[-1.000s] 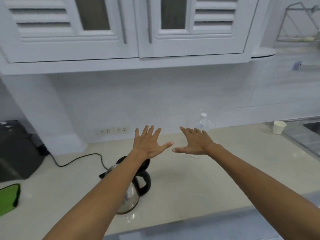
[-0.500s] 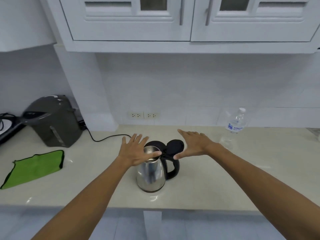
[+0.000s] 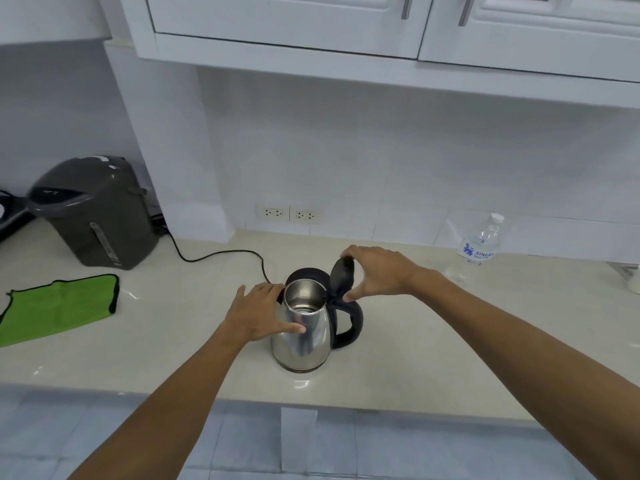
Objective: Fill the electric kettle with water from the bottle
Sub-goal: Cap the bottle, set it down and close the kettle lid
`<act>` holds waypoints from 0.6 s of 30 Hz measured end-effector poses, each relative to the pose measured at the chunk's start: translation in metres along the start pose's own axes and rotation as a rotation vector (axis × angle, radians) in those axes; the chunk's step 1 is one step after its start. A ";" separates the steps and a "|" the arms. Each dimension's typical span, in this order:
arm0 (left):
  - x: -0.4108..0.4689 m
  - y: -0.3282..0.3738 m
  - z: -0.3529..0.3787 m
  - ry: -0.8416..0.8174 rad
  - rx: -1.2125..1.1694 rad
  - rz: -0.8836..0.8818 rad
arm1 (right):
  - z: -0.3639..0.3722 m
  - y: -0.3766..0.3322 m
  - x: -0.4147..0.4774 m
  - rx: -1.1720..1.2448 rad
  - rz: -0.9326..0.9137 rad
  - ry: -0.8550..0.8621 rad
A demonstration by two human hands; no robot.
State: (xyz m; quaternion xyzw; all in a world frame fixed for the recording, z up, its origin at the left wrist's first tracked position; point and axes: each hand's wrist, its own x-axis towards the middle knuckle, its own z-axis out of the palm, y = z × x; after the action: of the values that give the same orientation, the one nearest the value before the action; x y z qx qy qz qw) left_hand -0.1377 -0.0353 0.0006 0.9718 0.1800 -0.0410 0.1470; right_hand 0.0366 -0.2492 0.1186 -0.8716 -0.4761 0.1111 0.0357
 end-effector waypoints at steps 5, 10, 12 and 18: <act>-0.001 -0.005 0.011 0.024 -0.400 -0.014 | 0.004 -0.025 0.022 0.053 -0.088 -0.007; -0.001 -0.014 0.030 0.042 -0.668 -0.055 | 0.017 -0.040 0.040 0.068 -0.147 -0.041; -0.002 -0.015 0.035 0.058 -0.757 -0.052 | 0.023 -0.044 0.045 0.077 -0.152 -0.050; -0.003 -0.014 0.041 0.100 -0.854 -0.052 | 0.036 -0.052 0.054 0.075 -0.153 -0.066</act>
State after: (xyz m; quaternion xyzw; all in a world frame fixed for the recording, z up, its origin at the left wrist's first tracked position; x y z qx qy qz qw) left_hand -0.1466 -0.0363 -0.0417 0.8196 0.2121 0.0806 0.5262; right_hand 0.0136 -0.1774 0.0834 -0.8267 -0.5376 0.1542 0.0609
